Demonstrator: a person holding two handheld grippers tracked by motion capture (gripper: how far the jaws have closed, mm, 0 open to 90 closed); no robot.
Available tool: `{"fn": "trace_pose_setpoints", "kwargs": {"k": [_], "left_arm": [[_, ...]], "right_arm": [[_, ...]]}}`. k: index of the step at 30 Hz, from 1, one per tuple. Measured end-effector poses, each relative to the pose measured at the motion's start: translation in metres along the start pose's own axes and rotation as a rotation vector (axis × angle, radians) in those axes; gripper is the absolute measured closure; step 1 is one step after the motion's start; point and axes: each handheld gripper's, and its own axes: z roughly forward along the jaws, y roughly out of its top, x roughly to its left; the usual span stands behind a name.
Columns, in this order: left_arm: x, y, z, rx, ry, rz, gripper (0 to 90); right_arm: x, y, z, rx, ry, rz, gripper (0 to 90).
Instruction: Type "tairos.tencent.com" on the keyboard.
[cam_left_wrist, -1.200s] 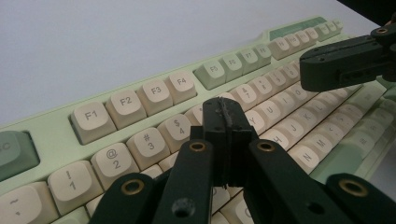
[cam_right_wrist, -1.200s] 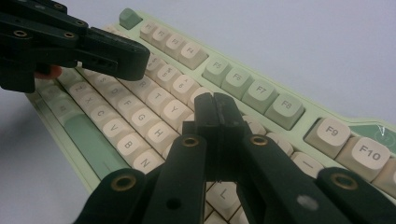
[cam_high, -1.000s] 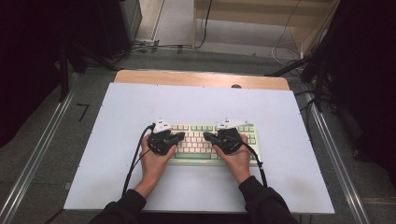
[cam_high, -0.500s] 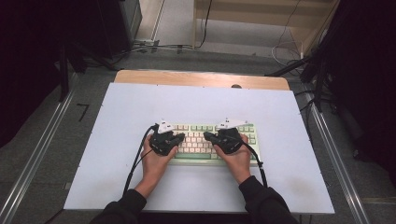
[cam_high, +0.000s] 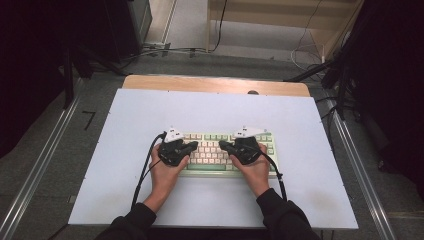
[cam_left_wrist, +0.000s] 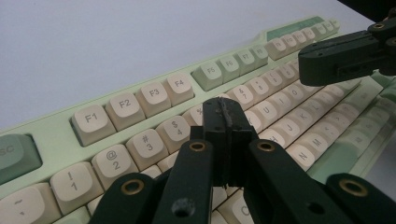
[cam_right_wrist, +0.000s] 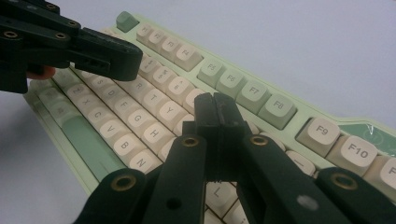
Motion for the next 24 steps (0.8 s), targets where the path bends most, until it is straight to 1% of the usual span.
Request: {"fn": "trace_pose_setpoints", "kwargs": {"k": [10, 24], "left_arm": [[0.001, 0.000, -0.008, -0.021, -0.014, -0.011, 90.0], [0.002, -0.006, -0.016, -0.014, -0.014, -0.011, 90.0]], "right_arm": [[-0.001, -0.001, -0.001, -0.001, -0.002, 0.000, 87.6], [-0.005, -0.004, -0.002, 0.010, -0.011, 0.006, 87.6]]}}
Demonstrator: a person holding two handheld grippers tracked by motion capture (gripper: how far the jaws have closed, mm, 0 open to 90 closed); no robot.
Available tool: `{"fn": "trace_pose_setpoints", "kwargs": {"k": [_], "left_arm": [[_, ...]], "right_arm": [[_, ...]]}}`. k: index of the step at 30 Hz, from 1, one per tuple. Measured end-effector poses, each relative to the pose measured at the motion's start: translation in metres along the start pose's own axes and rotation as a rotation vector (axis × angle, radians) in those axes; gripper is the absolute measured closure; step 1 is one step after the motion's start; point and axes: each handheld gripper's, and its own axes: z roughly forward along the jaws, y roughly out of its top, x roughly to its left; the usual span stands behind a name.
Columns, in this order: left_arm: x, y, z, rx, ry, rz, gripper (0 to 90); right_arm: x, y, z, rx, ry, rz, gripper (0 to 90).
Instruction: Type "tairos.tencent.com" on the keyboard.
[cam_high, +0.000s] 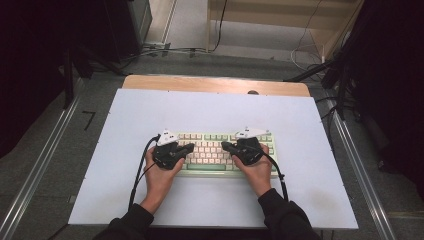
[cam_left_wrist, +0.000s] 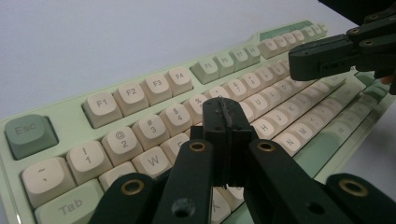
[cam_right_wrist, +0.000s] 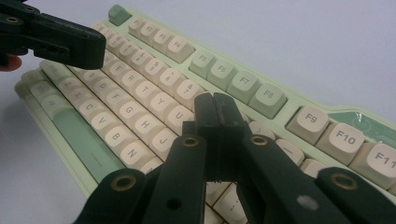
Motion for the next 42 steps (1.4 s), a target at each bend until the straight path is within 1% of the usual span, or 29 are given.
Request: {"fn": "trace_pose_setpoints", "kwargs": {"k": [14, 42], "left_arm": [[0.0020, -0.0030, -0.0033, -0.001, 0.001, -0.003, 90.0], [0.0036, -0.0046, -0.0036, 0.001, 0.003, -0.007, 90.0]], "right_arm": [[-0.0042, -0.0045, 0.0030, 0.020, -0.010, 0.010, 87.6], [-0.0057, -0.0074, 0.0070, 0.040, -0.024, 0.001, 87.6]]}}
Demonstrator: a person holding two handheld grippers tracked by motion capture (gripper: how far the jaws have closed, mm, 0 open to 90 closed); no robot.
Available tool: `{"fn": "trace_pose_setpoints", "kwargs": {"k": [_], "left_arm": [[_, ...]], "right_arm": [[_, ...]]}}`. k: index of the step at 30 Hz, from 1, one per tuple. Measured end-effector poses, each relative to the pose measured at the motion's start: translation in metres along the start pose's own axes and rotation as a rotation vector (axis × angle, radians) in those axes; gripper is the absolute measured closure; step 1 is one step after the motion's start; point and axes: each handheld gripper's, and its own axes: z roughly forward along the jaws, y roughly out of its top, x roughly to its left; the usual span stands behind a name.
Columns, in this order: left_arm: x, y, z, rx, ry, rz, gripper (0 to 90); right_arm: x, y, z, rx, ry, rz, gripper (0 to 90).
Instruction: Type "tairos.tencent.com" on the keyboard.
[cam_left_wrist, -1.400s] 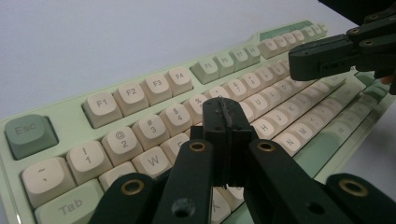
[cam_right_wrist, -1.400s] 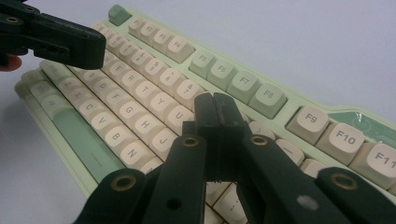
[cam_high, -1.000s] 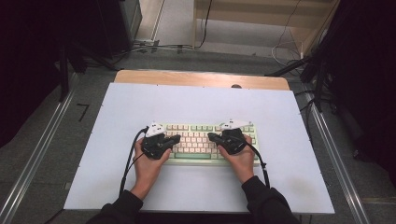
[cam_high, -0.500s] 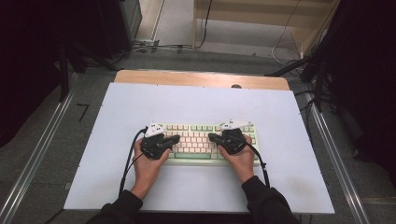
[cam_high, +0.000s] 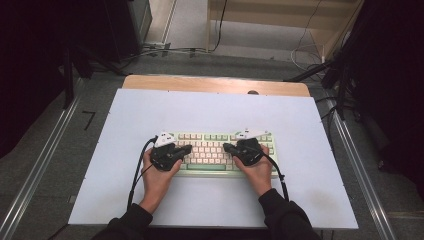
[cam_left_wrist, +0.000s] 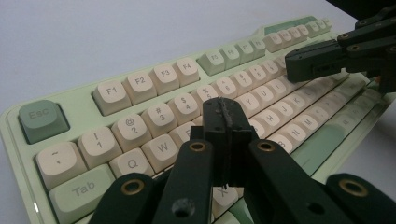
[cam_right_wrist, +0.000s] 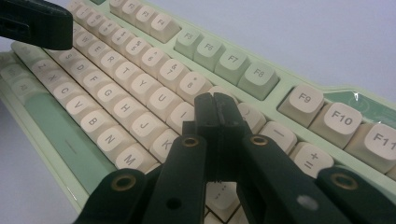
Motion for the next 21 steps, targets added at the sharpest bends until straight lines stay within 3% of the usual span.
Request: {"fn": "trace_pose_setpoints", "kwargs": {"k": [21], "left_arm": [[-0.0002, -0.0003, -0.0005, 0.002, 0.000, 0.003, 90.0]], "right_arm": [[0.0004, -0.0008, 0.0024, 0.016, -0.004, -0.005, 87.5]]}}
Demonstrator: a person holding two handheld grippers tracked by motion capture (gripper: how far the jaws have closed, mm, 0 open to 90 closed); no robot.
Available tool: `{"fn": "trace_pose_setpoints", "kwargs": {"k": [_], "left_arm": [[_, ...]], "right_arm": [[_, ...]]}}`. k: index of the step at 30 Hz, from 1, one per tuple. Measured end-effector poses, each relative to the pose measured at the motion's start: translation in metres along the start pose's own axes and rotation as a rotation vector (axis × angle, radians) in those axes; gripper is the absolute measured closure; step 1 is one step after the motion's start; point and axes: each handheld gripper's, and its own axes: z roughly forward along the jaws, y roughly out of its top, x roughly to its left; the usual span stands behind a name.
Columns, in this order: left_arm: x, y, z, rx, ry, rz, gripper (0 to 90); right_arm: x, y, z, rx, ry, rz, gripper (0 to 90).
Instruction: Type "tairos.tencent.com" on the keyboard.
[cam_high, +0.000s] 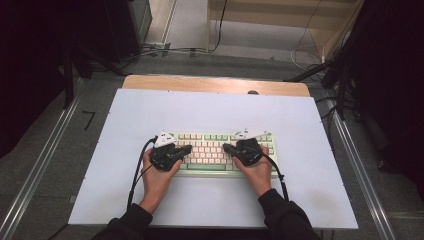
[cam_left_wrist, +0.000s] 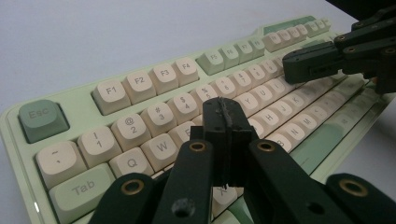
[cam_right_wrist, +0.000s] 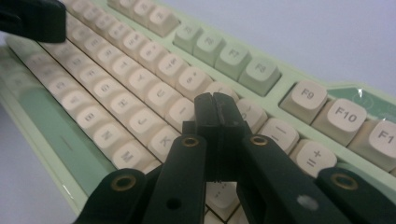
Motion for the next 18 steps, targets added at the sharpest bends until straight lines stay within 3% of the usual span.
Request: {"fn": "trace_pose_setpoints", "kwargs": {"k": [18], "left_arm": [[0.002, 0.000, -0.002, -0.002, 0.001, -0.003, 90.0]], "right_arm": [[0.000, 0.003, -0.010, -0.046, 0.010, 0.017, 87.6]]}}
